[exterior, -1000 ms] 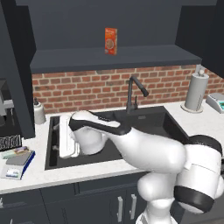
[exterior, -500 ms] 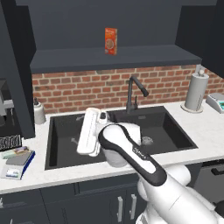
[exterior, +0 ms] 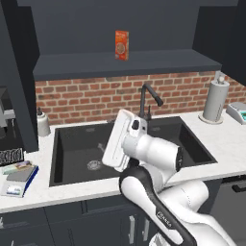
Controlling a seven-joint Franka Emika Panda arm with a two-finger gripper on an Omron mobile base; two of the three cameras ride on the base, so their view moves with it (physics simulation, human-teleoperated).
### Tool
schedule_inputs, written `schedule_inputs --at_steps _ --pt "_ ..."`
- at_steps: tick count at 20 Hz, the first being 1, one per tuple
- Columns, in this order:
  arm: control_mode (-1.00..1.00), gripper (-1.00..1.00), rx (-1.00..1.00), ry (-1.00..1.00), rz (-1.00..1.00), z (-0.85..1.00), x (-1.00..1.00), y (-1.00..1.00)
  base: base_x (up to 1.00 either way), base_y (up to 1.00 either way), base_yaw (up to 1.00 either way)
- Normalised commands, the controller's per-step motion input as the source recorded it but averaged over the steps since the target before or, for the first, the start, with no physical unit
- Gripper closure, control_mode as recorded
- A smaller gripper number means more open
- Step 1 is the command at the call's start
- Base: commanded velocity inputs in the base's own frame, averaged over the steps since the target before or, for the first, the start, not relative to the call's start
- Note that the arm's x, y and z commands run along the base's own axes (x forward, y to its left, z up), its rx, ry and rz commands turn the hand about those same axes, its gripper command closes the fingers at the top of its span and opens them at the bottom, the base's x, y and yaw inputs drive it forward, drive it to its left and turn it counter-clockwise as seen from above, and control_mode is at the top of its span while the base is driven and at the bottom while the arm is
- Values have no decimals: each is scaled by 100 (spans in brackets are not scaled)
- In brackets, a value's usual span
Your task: Pick the bar and place it on the digital scale for weighing, and close the cabinet.
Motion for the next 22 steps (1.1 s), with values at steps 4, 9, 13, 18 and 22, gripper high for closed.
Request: schedule_inputs --at_steps 4,9,13,18,22 --pt "-100 -100 -32 -45 -24 65 -20 -39 0 0 0" --pt "-100 -100 -14 -31 -25 95 -11 -56 0 0 0" --pt "-100 -100 -13 -16 -23 88 -17 -61 0 0 0" --pt "-100 -100 -32 -15 -15 52 -25 -49 0 0 0" --pt "-100 -100 -39 -30 -13 44 -18 -24 0 0 0"
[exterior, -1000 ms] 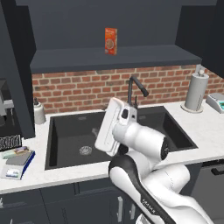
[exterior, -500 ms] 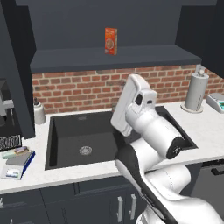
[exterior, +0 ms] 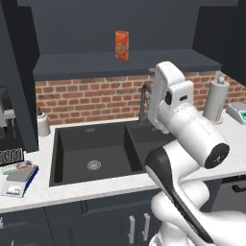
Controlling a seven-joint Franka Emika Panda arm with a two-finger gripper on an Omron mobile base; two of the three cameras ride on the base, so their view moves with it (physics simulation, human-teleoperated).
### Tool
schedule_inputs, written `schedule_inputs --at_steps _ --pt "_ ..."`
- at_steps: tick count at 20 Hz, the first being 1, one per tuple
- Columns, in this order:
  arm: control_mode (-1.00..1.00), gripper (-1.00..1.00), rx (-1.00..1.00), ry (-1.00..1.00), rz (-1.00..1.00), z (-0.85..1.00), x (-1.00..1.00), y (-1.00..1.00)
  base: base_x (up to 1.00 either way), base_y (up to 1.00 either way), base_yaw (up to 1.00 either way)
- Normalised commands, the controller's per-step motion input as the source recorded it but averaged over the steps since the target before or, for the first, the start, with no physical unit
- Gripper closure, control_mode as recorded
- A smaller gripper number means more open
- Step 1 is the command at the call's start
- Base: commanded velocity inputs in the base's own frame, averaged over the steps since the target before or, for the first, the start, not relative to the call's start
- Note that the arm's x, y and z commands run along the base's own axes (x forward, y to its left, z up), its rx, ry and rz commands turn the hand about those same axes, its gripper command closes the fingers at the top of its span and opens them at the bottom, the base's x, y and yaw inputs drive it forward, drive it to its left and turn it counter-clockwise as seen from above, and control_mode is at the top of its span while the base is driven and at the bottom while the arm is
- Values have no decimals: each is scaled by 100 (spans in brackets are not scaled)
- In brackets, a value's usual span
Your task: Pick the bar and place it on the digital scale for weighing, and close the cabinet.
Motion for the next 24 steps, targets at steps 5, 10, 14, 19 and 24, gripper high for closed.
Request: schedule_inputs --at_steps 5,10,14,19,24 --pt "-100 -100 21 -31 -4 49 0 -3 0 0 0" --pt "-100 -100 60 -40 0 47 -1 0 0 0 0" --pt "-100 -100 16 -27 0 32 -17 0 0 0 0" --pt "-100 -100 -20 -2 0 2 -20 -3 0 0 0" --pt "-100 -100 37 -3 0 31 0 0 0 0 0"
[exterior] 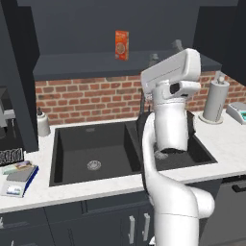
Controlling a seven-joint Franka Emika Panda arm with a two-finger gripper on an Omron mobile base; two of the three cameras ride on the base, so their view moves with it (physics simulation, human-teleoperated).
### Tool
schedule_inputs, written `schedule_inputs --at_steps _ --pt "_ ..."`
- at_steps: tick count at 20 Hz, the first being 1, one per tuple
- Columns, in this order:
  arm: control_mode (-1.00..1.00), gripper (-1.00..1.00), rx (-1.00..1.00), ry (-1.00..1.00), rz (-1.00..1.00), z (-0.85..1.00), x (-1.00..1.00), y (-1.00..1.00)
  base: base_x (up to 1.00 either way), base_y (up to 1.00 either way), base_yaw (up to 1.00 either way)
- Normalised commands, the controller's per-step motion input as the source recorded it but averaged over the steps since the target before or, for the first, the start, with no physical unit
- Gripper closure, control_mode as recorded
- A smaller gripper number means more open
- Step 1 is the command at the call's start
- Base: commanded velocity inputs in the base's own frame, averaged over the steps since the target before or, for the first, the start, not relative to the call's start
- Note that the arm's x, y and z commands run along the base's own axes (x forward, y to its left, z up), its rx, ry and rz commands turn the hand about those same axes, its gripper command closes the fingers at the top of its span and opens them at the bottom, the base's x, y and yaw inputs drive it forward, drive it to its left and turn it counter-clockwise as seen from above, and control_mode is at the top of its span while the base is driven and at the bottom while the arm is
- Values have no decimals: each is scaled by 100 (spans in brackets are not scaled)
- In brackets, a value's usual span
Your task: Pick the bar and place it on the digital scale for weighing, and close the cabinet.
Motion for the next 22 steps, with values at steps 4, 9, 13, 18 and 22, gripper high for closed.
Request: schedule_inputs --at_steps 4,9,13,18,22 --pt "-100 -100 80 -7 1 32 0 1 0 0 0" --pt "-100 -100 87 -2 5 4 1 16 0 0 0" --pt "-100 -100 86 0 12 0 8 19 0 0 0" --pt "-100 -100 61 4 21 10 19 8 0 0 0" --pt "-100 -100 22 17 22 24 10 1 0 0 0"
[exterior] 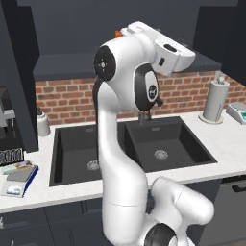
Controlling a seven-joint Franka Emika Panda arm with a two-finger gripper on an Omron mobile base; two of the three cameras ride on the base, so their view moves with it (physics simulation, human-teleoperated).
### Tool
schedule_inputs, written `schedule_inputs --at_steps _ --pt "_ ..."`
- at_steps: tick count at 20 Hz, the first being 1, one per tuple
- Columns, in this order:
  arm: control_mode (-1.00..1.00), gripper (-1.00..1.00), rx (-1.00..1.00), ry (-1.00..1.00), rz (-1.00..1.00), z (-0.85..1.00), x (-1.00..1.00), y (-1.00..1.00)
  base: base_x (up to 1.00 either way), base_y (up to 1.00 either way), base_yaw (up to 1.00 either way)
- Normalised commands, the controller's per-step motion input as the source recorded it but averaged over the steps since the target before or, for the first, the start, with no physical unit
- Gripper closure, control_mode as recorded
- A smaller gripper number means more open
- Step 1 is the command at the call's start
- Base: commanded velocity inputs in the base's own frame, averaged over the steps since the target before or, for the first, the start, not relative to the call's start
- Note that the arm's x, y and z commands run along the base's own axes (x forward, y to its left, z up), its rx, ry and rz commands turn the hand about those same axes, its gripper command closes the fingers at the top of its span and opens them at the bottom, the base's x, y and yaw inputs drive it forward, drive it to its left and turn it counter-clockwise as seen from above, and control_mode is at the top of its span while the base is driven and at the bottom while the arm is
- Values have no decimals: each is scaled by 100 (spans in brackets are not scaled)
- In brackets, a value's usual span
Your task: Pick the bar and place it on the digital scale for weighing, and close the cabinet.
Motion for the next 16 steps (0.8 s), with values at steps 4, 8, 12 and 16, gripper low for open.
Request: schedule_inputs --at_steps 4,8,12,16 --pt "-100 -100 9 19 29 -30 16 -21 0 0 0" --pt "-100 -100 2 18 44 -100 25 -48 0 0 0" --pt "-100 -100 0 20 47 -97 40 -37 0 0 0" --pt "-100 -100 9 1 41 -19 35 -16 0 0 0"
